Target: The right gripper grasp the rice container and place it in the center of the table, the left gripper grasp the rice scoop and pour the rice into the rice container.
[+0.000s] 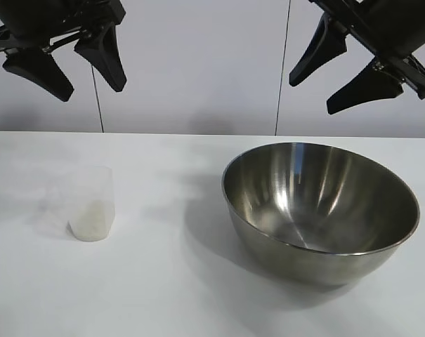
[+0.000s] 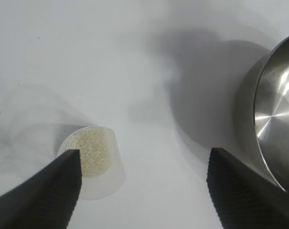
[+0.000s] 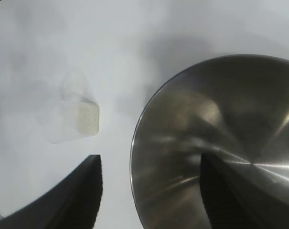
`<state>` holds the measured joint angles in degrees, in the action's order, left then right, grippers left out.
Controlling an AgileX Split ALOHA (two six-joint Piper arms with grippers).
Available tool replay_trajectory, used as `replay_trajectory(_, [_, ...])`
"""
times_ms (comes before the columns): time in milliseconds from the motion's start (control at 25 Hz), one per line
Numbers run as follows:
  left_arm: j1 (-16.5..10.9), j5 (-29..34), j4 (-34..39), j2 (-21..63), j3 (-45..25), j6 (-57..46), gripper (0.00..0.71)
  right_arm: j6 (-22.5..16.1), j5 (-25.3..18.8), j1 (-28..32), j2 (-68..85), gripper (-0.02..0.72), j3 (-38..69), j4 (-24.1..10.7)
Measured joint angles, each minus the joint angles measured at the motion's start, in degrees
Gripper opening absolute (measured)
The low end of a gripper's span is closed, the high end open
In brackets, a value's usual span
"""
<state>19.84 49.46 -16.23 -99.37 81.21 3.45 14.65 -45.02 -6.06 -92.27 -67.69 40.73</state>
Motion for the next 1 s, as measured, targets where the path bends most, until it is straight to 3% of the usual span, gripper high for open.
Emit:
replay_trajectory(320, [0.0, 0.0, 0.0, 0.0, 0.0, 0.0, 0.533, 0.6, 0.1, 0.0, 0.0, 0.412, 0.0, -0.5])
replay_trajectory(440, [0.0, 0.0, 0.0, 0.0, 0.0, 0.0, 0.533, 3.2, -0.4, 0.0, 0.0, 0.412, 0.0, -5.2])
replay_trajectory(600, [0.0, 0.0, 0.0, 0.0, 0.0, 0.0, 0.533, 2.2, -3.7, 1.0, 0.0, 0.412, 0.0, -11.5])
replay_trajectory(800, [0.0, 0.0, 0.0, 0.0, 0.0, 0.0, 0.533, 0.4, -8.8, 6.1, 0.0, 0.412, 0.0, -13.5])
replay_trajectory(1000, [0.0, 0.0, 0.0, 0.0, 0.0, 0.0, 0.533, 0.2, -10.9, 9.5, 0.0, 0.412, 0.0, -17.9])
